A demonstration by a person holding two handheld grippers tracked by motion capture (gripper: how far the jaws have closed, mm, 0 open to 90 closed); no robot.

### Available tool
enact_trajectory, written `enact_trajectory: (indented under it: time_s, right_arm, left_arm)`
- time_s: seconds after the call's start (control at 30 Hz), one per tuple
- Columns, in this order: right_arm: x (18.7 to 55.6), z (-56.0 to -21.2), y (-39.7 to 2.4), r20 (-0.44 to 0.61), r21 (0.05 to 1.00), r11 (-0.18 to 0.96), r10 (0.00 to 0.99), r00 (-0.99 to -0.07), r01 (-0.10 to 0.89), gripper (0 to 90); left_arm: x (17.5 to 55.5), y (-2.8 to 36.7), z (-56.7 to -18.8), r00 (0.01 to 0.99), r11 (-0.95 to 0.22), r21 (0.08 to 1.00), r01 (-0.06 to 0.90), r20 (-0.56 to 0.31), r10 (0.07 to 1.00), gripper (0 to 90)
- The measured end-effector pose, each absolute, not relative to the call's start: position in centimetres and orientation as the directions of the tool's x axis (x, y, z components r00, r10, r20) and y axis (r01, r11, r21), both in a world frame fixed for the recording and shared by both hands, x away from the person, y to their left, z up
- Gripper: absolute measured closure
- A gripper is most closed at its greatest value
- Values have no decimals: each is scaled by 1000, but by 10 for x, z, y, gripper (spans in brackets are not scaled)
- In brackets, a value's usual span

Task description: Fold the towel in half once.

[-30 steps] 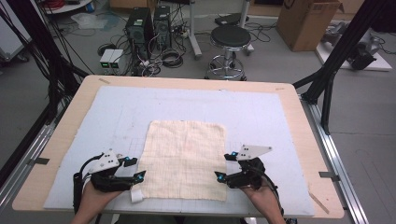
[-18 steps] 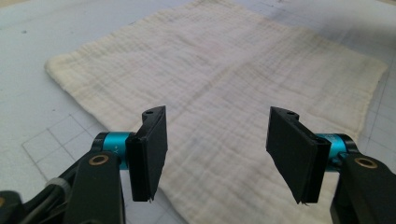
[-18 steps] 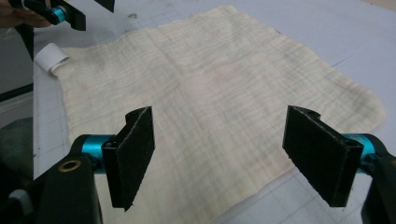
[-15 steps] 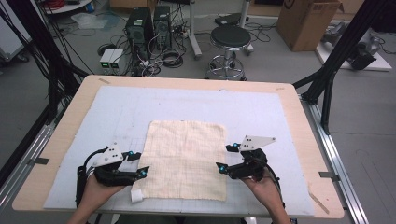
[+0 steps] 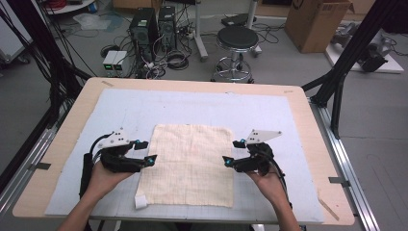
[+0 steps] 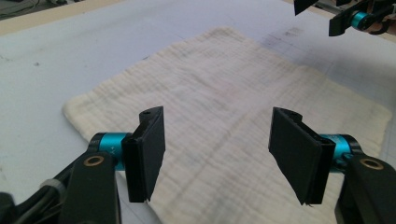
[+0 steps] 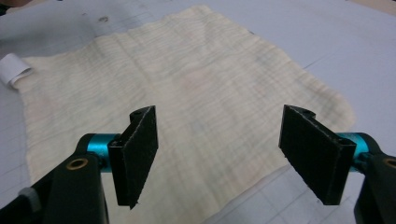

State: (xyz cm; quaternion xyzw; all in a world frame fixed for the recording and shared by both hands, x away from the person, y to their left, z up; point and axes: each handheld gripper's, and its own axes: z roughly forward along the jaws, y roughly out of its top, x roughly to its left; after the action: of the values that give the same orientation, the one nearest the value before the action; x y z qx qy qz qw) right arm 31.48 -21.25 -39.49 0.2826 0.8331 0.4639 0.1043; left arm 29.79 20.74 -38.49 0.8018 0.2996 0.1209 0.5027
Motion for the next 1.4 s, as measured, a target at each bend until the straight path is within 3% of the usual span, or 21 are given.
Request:
enact_trajectory:
  time_s: [0.47,0.8,1.03,1.17,1.3,1.4]
  right_arm:
    - [353,-378,-204,89,825,394,616,-783,404,299]
    - [386,-365,-203,90,823,373,659,-747,428,430]
    - [408,-380,-202,76,806,375,702,-709,457,543]
    - [418,-395,-203,122,776,364,715,-688,516,557]
    - [424,-405,-203,123,753,371,731,-671,543,586]
    - [429,-411,-206,138,741,361,744,-654,566,604]
  left_arm:
    - [337,204,-381,741,-284,867,411,-136,657,428]
    - [371,202,-374,681,-276,853,444,-120,723,473]
    - [396,203,-387,650,-249,848,467,-139,747,502]
    - [407,205,-400,611,-196,840,507,-189,769,519]
    - [412,200,-411,595,-232,823,518,-152,789,522]
    - [416,197,-419,575,-215,813,541,-171,800,555]
